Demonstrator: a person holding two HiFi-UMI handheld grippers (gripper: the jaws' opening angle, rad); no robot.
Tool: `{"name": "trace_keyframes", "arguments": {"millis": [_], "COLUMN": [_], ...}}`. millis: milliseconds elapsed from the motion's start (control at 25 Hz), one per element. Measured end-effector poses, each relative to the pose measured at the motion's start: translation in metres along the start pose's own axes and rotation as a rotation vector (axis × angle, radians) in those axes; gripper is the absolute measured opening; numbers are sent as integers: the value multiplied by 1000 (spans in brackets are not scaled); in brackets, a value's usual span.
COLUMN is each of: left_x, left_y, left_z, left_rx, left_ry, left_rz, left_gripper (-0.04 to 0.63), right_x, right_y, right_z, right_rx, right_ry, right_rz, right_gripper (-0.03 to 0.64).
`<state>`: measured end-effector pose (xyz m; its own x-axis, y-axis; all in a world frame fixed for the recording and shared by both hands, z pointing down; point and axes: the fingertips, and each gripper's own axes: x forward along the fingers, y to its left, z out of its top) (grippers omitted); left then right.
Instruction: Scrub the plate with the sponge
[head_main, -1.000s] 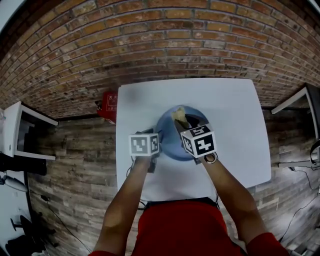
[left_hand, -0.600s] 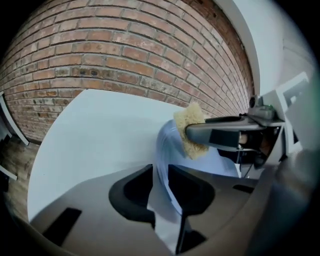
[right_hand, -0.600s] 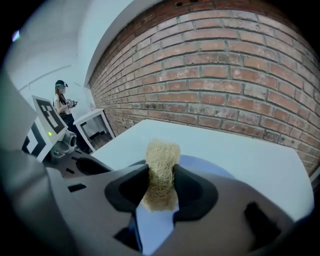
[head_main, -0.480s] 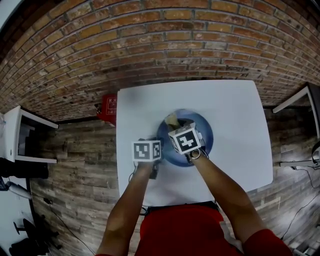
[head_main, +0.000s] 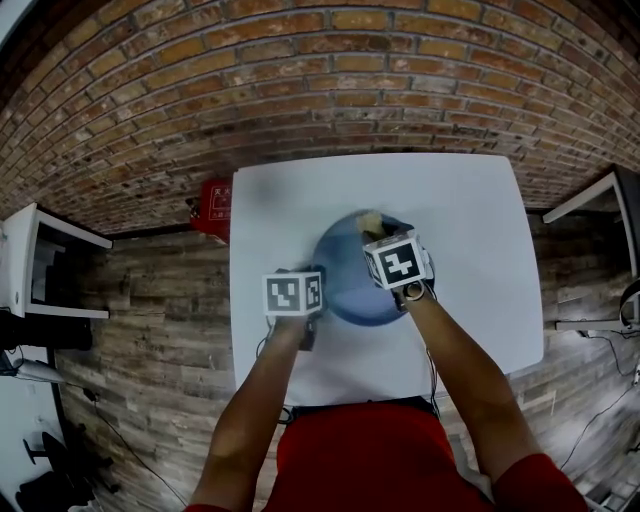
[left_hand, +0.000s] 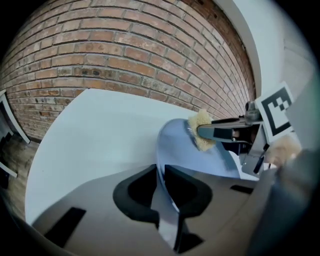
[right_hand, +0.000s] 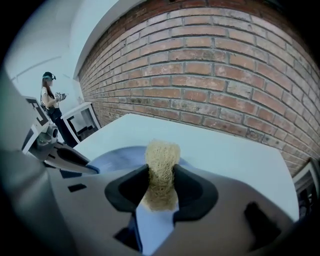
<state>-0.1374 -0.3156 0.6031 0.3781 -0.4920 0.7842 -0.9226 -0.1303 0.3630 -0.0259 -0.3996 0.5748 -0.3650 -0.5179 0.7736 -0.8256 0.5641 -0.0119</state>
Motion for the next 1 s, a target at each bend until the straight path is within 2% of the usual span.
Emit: {"name": "trace_keyframes", "arguments": {"millis": [160,320,400,520,720,840,1000], "left_x": [0,-1,-1,-1,0,-1,-1], "left_y": [-1,0,0,0,-3,-3,-1], "left_z": [-1,-3,-3,-2,-2,-1,-1], "left_rx": [1,2,4,3,-11,-14,-15], "left_ry": [-2,-8,-10,-13,-19,-25,-27], "left_rz": [0,4,5,2,-4,-4,1], "left_gripper": [58,58,58,58,57,55,55], "right_x": [-12,-20,-24,-25,-14,-8,-7], "right_y": [-29,-31,-16,23,85,104,93], "right_z": [-15,-22,-17,-6,2,-2,-10], "right_rx": [25,33,47,80,75,49,46], "right_ry": [19,17,0,-21,-2,22,37], "right_rz": [-49,-59,-28,65,187,210,190], "right_gripper": [153,153,153,153,153,153,153]}}
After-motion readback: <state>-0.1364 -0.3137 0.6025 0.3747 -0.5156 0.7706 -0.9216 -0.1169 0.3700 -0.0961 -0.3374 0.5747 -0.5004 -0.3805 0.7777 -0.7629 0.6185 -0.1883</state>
